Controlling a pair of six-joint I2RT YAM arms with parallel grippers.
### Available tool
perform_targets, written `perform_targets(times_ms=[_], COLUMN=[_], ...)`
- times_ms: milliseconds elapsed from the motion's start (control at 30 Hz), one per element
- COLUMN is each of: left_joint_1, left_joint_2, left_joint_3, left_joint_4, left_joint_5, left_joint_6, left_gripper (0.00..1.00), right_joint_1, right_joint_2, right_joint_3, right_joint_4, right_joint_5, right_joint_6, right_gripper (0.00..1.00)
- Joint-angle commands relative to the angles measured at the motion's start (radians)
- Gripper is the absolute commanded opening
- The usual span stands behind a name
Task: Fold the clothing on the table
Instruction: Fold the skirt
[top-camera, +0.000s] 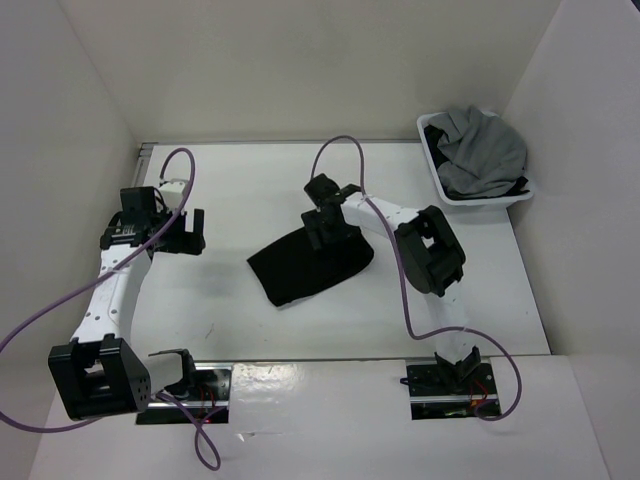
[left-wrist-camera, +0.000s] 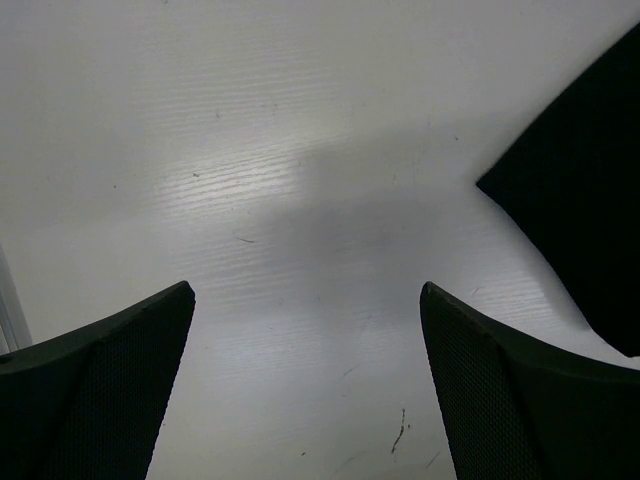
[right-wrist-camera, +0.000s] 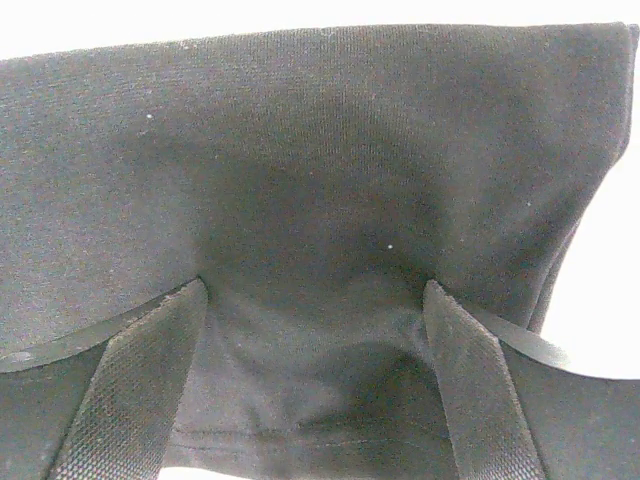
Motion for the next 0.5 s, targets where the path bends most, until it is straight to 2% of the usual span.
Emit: perform_targets(times_ms=[0, 167, 467], left_joint_1=[0.006, 0.017, 0.017], left_joint_2=[0.002, -0.007, -0.007], left_joint_3=[-0.008, -0.008, -0.008], left_joint_4=[0.029, 0.029, 0.029], left_joint_5=[-0.002, -0.002, 0.017], left_joint_6=[-0.010, -0.010, -0.010], left_gripper=[0.99, 0.99, 0.99], right_joint_1=[0.017, 0.017, 0.017], right_joint_2=[0.094, 0.143, 0.192], right_joint_3=[0.052, 0.106, 0.206], right_joint_4=[0.018, -0.018, -0.060], right_joint_5=[0.118, 0.188, 0.199], right_joint_6=[0.083, 0.127, 0.183], right_gripper=[0.91, 0.91, 0.90])
